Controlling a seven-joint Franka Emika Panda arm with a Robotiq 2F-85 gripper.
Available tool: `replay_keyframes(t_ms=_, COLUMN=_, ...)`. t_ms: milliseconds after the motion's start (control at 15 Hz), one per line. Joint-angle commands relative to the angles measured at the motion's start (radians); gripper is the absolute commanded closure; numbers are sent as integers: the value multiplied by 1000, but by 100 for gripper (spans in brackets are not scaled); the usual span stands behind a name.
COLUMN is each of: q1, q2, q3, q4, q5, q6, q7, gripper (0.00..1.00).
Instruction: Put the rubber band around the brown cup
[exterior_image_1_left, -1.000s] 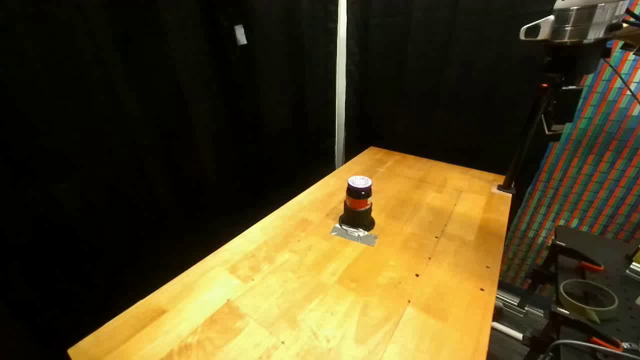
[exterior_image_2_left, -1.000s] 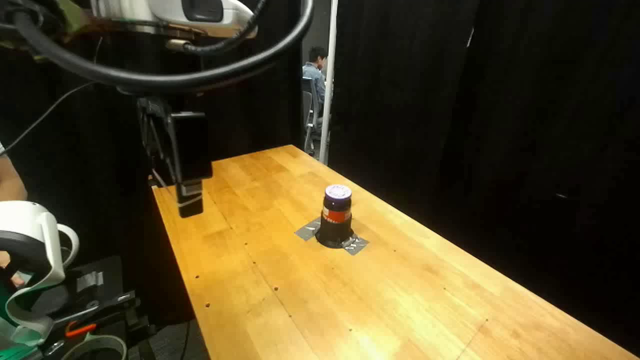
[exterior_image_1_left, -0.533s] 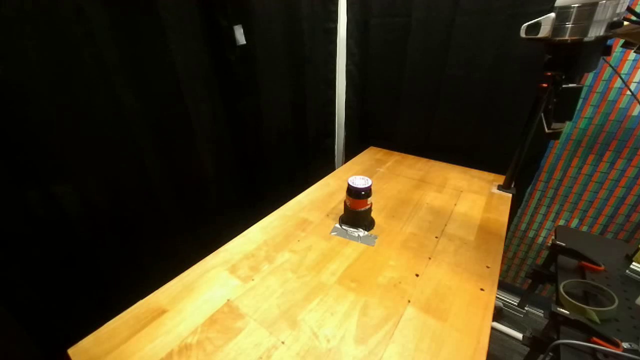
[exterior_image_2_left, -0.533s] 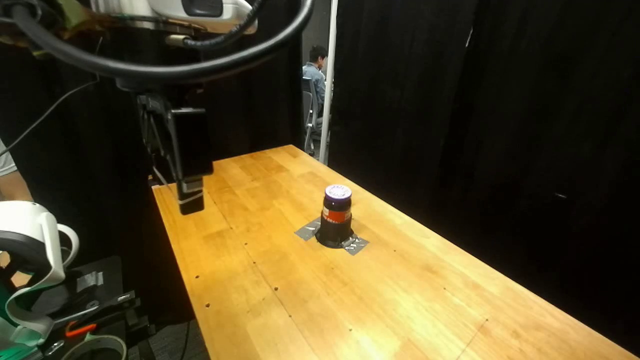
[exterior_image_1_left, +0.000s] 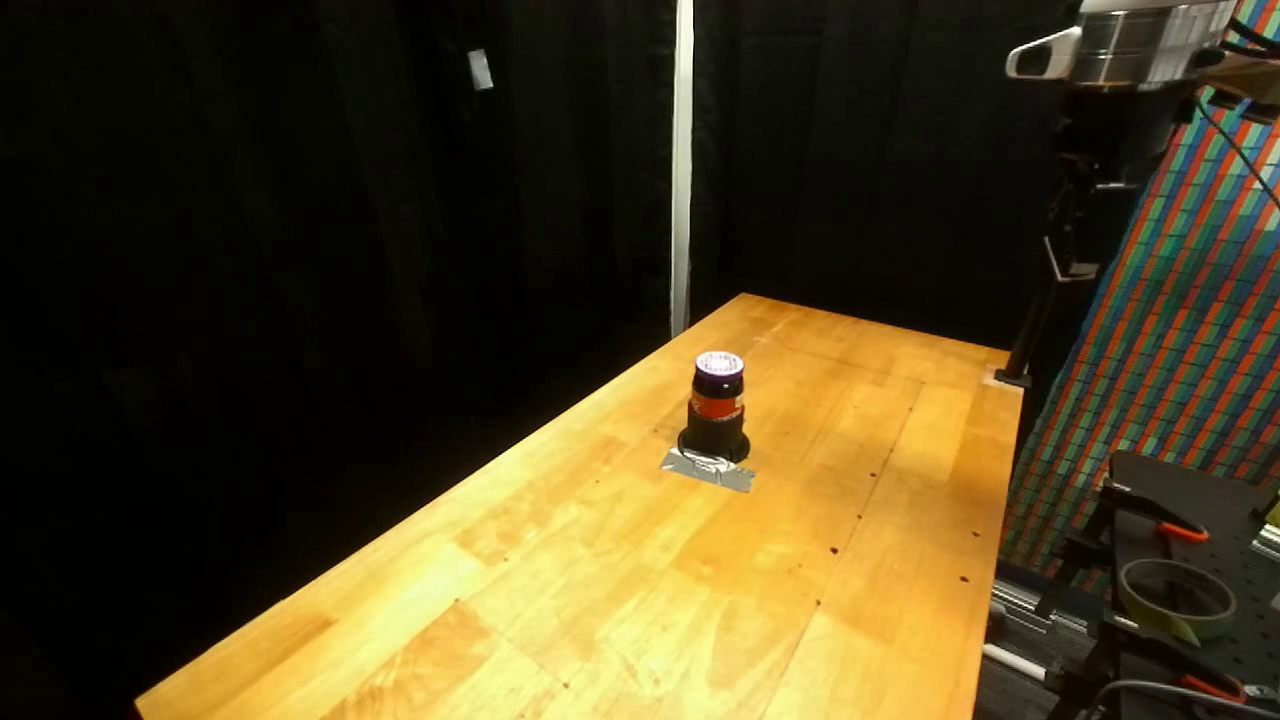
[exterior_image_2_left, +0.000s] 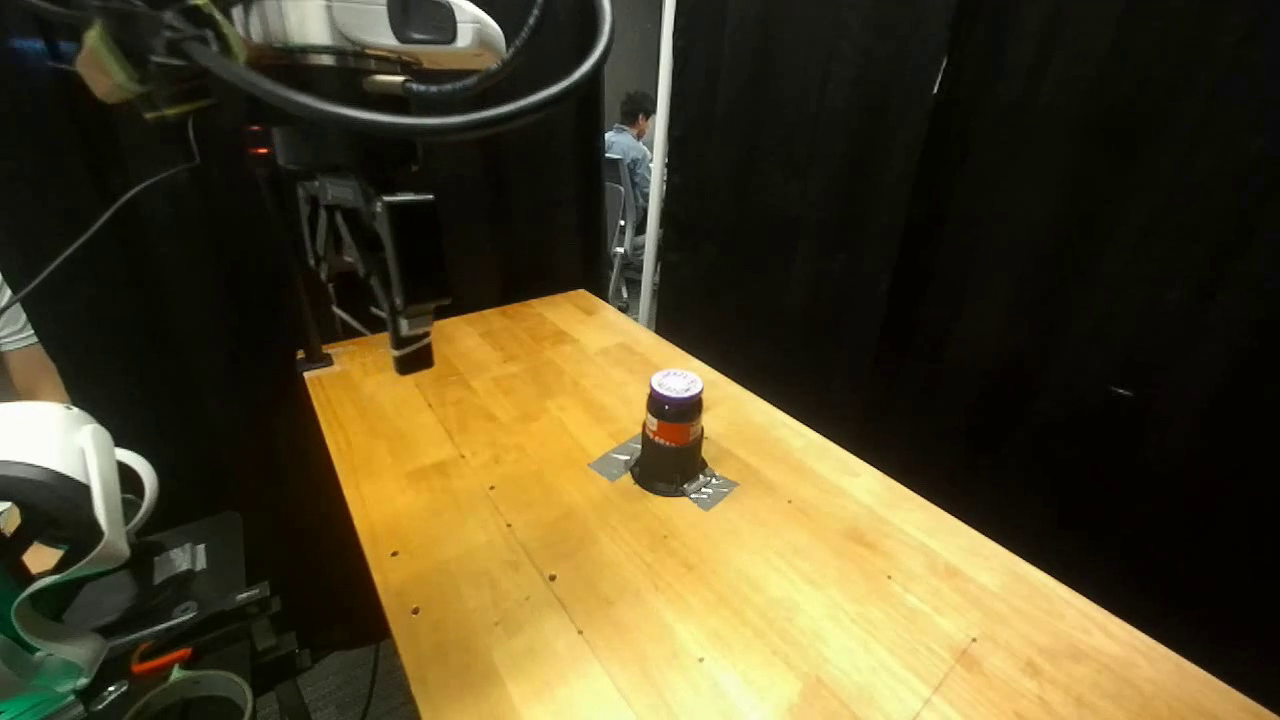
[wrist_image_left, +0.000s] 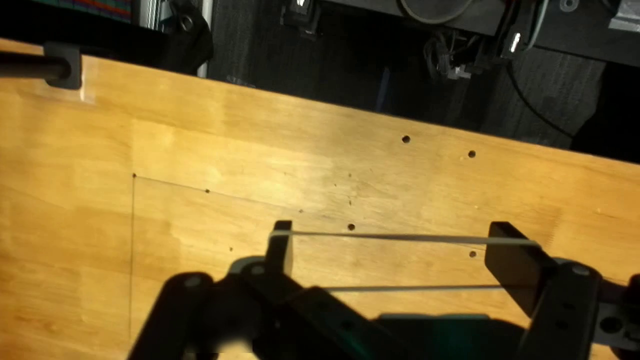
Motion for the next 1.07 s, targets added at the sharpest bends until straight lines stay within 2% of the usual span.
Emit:
replay_keyframes(t_ms=0, q1=49, q2=154, q3=70, q4=106, q5=14, q6=65, q7=73, gripper=0)
replay_keyframes(t_ms=133, q1=60, q2=230, q3=112, q4=154, q5=-3, q6=130, q7=130, gripper=0)
replay_keyframes(t_ms=267, q1=56, q2=321, q3=142, q4=206, q5=-33, q6=242, q7=181, gripper=0)
replay_keyframes(t_ms=467, q1=44, q2=471, q3=160, q4=301, q5=-81, q6=382, q7=255, gripper=0)
replay_keyframes(t_ms=667, q1=48, q2=621, q3=141, q4=405, q5=-118, q6=464, q7=299, gripper=0)
replay_keyframes(t_ms=1000, q1=68, q2=822, q3=72, q4=585, q5=-141, q6=472, q7=302, gripper=0)
